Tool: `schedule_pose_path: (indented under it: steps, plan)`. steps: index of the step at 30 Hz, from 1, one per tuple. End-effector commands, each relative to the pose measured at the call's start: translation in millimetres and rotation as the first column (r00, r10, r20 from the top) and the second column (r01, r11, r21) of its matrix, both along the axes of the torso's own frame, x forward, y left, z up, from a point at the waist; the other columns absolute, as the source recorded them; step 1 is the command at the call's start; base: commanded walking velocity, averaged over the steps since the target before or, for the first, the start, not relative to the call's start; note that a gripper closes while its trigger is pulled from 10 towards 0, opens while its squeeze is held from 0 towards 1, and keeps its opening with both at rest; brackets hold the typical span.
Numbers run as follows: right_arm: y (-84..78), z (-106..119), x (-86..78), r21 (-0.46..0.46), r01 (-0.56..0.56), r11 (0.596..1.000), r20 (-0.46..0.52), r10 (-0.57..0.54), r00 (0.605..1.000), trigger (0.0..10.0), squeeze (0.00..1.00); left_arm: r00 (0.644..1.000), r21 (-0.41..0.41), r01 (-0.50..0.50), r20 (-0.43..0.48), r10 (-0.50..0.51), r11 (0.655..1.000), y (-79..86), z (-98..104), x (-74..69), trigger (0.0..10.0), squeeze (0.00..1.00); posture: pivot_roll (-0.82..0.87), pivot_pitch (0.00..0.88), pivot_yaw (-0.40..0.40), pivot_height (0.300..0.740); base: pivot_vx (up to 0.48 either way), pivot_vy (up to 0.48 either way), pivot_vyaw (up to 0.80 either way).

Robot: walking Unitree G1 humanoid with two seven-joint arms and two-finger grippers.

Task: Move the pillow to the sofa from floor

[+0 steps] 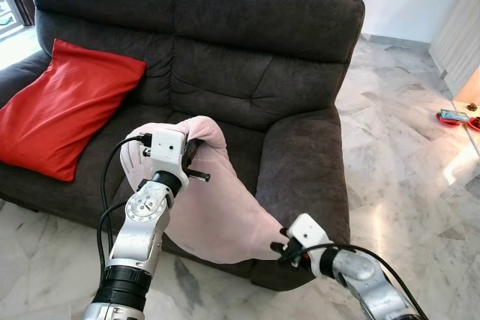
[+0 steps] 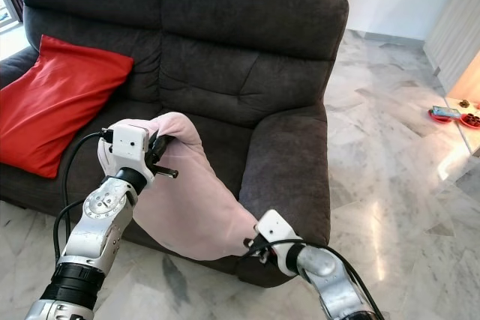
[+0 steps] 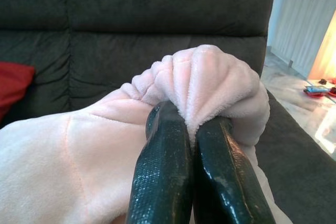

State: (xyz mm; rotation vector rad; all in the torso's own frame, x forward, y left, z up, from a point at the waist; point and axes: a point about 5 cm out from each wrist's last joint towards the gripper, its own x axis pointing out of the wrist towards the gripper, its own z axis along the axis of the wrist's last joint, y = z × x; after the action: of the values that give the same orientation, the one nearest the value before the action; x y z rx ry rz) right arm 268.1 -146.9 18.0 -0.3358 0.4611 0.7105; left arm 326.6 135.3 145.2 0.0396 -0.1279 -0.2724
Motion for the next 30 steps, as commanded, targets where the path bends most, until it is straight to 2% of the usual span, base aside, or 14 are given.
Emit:
schedule_pose_path:
  steps: [1, 7, 9, 16, 17, 18, 24, 30]
  plan:
    - [-4.3, 1.6, 3.0, -0.008, 0.027, 1.000, 0.011, -0.027, 1.000, 10.0, 1.00, 0.991, -0.021, 0.030, 0.134, -0.027, 0.999, -7.7, 33.6, 3.0, 10.0, 0.00, 0.04, 0.000, -0.071, 0.740, 0.000, 0.000, 0.00]
    - [-6.9, -6.3, -1.3, -0.044, 0.015, 0.999, -0.041, -0.017, 0.999, 10.0, 1.00, 0.990, -0.020, 0.027, 0.137, -0.024, 0.999, -6.6, 35.5, 3.8, 10.0, 0.00, 0.04, 0.000, -0.068, 0.740, 0.000, 0.000, 0.00]
    - [-6.8, -10.7, -7.8, -0.072, -0.037, 0.997, -0.068, 0.032, 0.997, 10.0, 1.00, 0.990, -0.020, 0.028, 0.138, -0.025, 0.999, -7.0, 35.8, 4.1, 10.0, 0.00, 0.04, 0.000, -0.068, 0.740, 0.000, 0.000, 0.00]
    - [-7.9, -16.6, -11.0, -0.090, -0.032, 0.995, -0.103, 0.023, 0.994, 10.0, 0.99, 0.989, -0.026, 0.036, 0.142, -0.032, 0.999, -10.1, 37.4, 4.1, 10.0, 0.00, 0.04, 0.000, -0.069, 0.740, 0.000, 0.000, 0.00]
    - [-6.4, -19.1, -12.3, -0.099, -0.039, 0.994, -0.114, 0.028, 0.993, 10.0, 0.05, 0.989, -0.029, 0.048, 0.144, -0.043, 0.998, -12.5, 38.6, 3.3, 10.0, 0.00, 0.04, 0.000, -0.069, 0.740, 0.000, 0.000, 0.00]
    - [-5.7, -20.3, -12.7, -0.101, -0.040, 0.994, -0.118, 0.028, 0.993, 10.0, 0.00, 0.988, -0.029, 0.056, 0.145, -0.051, 0.998, -14.0, 39.0, 2.7, 10.0, 0.00, 0.04, 0.000, -0.069, 0.740, 0.000, 0.000, 0.00]
    - [-5.2, -26.2, -11.6, -0.143, 0.001, 0.990, -0.133, -0.020, 0.991, 10.0, 0.00, 0.984, -0.036, 0.117, 0.143, -0.110, 0.993, -24.2, 41.1, -5.0, 10.0, 0.00, 0.05, 0.000, -0.072, 0.740, 0.000, 0.000, 0.00]
    - [-10.2, -30.2, -7.4, -0.207, 0.070, 0.976, -0.127, -0.098, 0.987, 10.0, 0.00, 0.983, -0.046, 0.127, 0.136, -0.120, 0.991, -26.8, 40.6, -8.2, 10.0, 0.00, 0.05, 0.000, -0.074, 0.740, 0.000, 0.000, 0.00]
